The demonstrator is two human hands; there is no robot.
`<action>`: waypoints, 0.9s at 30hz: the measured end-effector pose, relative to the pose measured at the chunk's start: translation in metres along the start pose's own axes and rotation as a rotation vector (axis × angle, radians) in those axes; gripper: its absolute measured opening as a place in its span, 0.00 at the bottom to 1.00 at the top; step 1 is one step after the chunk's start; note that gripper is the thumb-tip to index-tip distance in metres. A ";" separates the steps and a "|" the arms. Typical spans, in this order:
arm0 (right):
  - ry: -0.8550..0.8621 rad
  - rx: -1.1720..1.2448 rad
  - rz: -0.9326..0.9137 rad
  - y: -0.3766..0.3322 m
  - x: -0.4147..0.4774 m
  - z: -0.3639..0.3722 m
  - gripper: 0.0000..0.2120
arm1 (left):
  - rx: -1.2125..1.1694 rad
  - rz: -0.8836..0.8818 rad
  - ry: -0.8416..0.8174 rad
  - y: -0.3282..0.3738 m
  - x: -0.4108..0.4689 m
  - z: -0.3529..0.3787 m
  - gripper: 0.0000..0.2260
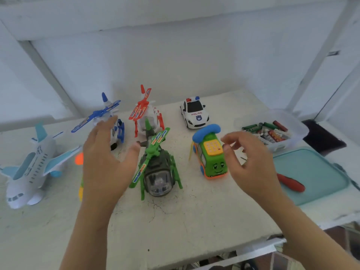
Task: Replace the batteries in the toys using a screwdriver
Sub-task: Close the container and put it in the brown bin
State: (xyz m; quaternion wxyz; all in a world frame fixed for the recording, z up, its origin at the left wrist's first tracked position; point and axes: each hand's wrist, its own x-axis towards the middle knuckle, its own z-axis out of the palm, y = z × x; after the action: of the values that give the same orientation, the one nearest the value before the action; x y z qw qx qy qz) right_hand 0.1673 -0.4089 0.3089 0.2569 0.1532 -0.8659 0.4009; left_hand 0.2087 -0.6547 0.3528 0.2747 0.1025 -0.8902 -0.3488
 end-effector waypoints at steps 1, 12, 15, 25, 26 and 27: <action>-0.011 -0.064 0.030 0.013 -0.001 -0.011 0.05 | -0.053 0.052 0.010 0.013 -0.001 0.009 0.25; -0.587 -0.544 0.313 0.102 -0.012 -0.090 0.06 | -0.224 0.504 -0.351 0.105 -0.048 0.137 0.12; -0.560 -0.263 0.307 0.114 -0.004 -0.106 0.07 | -0.236 0.589 -0.287 0.108 -0.055 0.161 0.10; -0.151 -0.202 -0.075 0.129 0.069 -0.123 0.05 | -0.057 0.583 -0.640 0.095 -0.072 0.205 0.14; -0.186 -0.243 -0.089 0.136 0.076 -0.120 0.05 | -0.002 0.569 -0.704 0.095 -0.075 0.208 0.18; -0.238 -0.285 -0.094 0.141 0.080 -0.118 0.05 | 0.054 0.544 -0.739 0.096 -0.077 0.212 0.23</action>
State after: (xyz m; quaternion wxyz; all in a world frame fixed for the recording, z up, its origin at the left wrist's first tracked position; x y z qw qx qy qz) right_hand 0.0728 -0.2337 0.3319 0.1903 0.2020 -0.9301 0.2406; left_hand 0.1549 -0.4354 0.2575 0.0176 -0.2591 -0.9318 -0.2536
